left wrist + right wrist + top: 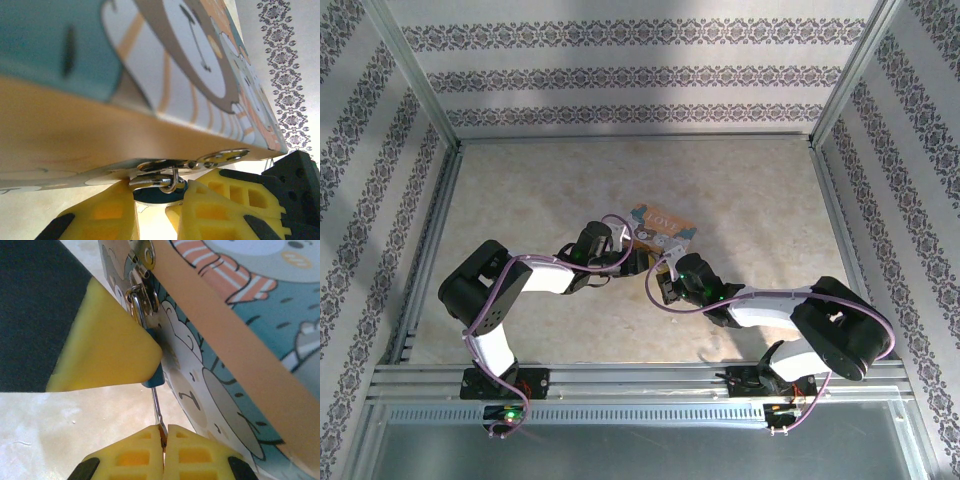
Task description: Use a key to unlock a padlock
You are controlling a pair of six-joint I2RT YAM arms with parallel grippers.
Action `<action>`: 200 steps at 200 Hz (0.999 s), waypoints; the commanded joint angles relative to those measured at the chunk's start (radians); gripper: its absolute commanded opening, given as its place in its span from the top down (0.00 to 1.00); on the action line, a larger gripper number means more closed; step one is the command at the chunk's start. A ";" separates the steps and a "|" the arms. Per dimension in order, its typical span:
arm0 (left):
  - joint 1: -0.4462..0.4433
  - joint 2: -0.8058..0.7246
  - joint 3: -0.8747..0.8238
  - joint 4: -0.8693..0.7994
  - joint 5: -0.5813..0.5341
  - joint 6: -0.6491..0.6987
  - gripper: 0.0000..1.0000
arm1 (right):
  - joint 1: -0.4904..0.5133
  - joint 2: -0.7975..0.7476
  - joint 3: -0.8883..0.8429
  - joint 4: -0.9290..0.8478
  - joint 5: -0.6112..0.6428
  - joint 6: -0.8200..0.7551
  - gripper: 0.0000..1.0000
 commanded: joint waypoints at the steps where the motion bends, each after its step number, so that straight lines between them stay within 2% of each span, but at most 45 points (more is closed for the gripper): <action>1: -0.017 -0.034 0.027 0.015 0.019 -0.008 0.83 | 0.002 0.016 0.022 0.052 0.013 0.011 1.00; 102: -0.017 -0.047 0.028 0.008 0.022 -0.022 0.83 | -0.003 0.048 0.005 0.168 0.024 0.032 1.00; 200: -0.018 -0.054 0.042 -0.002 0.043 -0.055 0.83 | -0.002 0.106 -0.003 0.373 0.037 -0.008 1.00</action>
